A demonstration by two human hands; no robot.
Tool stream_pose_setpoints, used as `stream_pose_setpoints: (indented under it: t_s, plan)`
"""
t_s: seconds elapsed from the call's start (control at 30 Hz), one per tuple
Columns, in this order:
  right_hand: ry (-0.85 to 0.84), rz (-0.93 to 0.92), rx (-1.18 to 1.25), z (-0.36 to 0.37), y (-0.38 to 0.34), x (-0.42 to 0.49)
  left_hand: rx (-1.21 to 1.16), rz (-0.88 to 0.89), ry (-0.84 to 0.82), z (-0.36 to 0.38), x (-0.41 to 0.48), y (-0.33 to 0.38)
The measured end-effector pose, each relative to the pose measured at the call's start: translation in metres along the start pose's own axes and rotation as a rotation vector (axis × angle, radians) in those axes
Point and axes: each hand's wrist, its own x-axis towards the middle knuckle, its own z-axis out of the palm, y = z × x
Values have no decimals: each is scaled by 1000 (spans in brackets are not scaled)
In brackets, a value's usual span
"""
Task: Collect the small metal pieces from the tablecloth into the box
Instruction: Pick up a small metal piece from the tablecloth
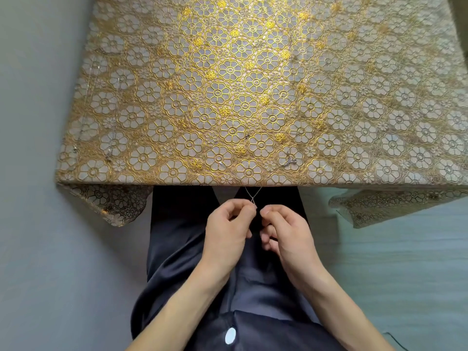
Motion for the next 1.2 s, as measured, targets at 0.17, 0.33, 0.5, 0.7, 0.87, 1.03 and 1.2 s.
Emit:
stream_pose_setpoints:
  t_s: [0.17,0.33,0.5,0.7,0.87,1.03,1.2]
  plan:
    - [-3,92,54,-2,1,6,4,-19,-28,-4,4,-6]
    - [-56,42,-1,-1,-4,12,-9,-36,-29,-8,6,-9]
    - [-59,15,-68,2,-2,15,-37,-45,-20,-8,7,-12]
    - [-98,38,-7,3,-2,13,-92,-61,-39,-6,7,-13]
    - [-66,24,27,3,-2,12,-153,-120,-52,-7,7,-13]
    - [-93,102,167,2,-4,12,-211,-170,-63,-6,7,-10]
    - [-117,128,203,0,-3,10,-248,-185,-68,-6,5,-8]
